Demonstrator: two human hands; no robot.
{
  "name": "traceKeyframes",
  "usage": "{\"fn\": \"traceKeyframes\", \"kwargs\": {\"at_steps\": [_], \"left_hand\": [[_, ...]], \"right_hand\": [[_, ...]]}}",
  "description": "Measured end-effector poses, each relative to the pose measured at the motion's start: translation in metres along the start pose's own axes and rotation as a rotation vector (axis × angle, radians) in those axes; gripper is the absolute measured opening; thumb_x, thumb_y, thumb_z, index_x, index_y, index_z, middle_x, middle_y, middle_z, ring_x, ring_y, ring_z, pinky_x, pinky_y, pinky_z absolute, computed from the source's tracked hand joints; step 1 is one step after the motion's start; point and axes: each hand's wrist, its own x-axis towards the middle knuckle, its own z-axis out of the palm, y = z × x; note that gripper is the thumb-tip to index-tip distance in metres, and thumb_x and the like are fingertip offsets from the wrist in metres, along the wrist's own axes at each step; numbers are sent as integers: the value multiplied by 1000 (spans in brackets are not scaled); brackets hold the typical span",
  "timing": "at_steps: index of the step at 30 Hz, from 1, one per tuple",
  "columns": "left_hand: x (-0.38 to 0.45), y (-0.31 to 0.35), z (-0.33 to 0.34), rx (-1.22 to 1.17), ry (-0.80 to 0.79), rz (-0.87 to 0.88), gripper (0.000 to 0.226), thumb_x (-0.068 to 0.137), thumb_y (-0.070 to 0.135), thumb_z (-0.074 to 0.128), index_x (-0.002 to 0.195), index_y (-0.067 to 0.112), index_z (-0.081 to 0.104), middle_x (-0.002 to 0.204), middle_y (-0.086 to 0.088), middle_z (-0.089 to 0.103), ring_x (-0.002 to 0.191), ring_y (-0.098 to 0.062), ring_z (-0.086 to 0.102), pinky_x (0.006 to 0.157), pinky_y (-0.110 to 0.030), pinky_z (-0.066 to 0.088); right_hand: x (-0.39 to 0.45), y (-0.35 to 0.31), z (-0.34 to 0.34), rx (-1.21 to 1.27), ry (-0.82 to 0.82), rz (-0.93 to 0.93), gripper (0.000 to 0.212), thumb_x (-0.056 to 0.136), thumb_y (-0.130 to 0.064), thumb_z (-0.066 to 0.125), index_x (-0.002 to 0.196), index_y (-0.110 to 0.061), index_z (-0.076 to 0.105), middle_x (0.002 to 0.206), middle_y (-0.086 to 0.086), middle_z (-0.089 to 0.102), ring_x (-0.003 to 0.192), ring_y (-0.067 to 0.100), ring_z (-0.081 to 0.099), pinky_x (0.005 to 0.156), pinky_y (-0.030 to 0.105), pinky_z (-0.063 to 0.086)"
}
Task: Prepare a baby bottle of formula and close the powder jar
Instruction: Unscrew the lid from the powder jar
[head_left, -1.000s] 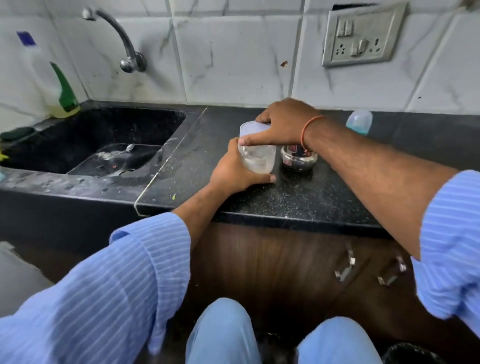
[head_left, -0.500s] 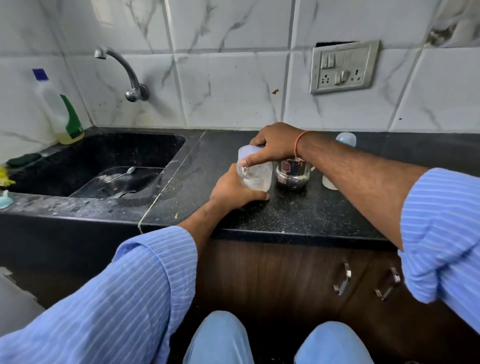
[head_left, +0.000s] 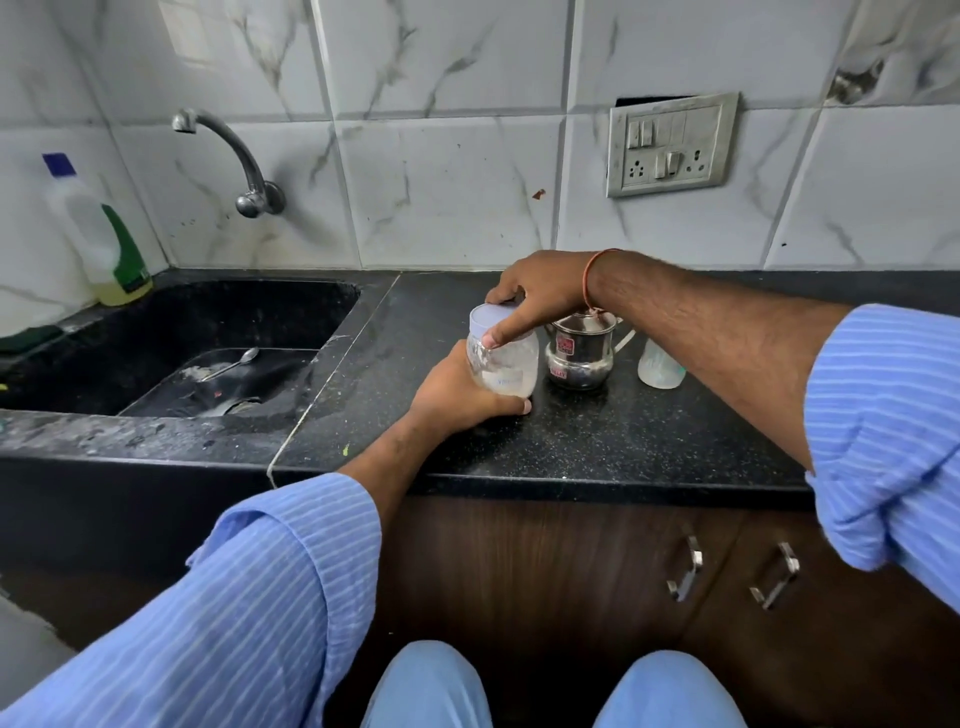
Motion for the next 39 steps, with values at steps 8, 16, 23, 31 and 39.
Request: {"fn": "traceKeyframes", "kwargs": {"at_steps": [8, 16, 23, 31, 39], "left_hand": [[-4, 2, 4, -27, 19, -6, 139, 44, 76, 97, 160, 39, 29, 137, 16, 70, 126, -14, 70, 109, -44, 58], [2, 3, 2, -12, 19, 18, 114, 46, 72, 96, 145, 47, 45, 121, 24, 74, 114, -6, 72, 104, -44, 61], [6, -1, 5, -31, 24, -31, 101, 51, 61, 98, 139, 47, 50, 116, 23, 74, 114, -10, 72, 105, -44, 60], [17, -8, -1, -16, -59, -2, 101, 40, 67, 101, 129, 53, 55, 116, 23, 76, 114, -9, 73, 106, -46, 60], [18, -13, 5, -31, -10, -1, 103, 40, 71, 97, 130, 49, 51, 114, 23, 75, 112, -10, 73, 105, -45, 59]], "right_hand": [[-1, -24, 32, -263, 285, 124, 82, 87, -95, 16, 116, -31, 56, 102, 6, 69, 98, 30, 59, 77, 42, 41], [3, -36, 44, -243, 391, 169, 67, 104, -69, 30, 127, -14, 60, 110, 20, 69, 103, 37, 62, 74, 40, 37], [-3, -31, 41, -209, 389, 90, 59, 105, -64, 37, 113, -12, 64, 94, 18, 68, 79, 32, 49, 67, 38, 34], [3, -16, 38, -269, 371, -91, 53, 103, -63, 34, 99, -16, 57, 72, 6, 57, 71, 33, 57, 62, 39, 34], [5, -8, 20, -207, 113, -122, 69, 91, -82, 27, 125, -28, 54, 117, 0, 67, 100, 27, 64, 88, 44, 50]]}}
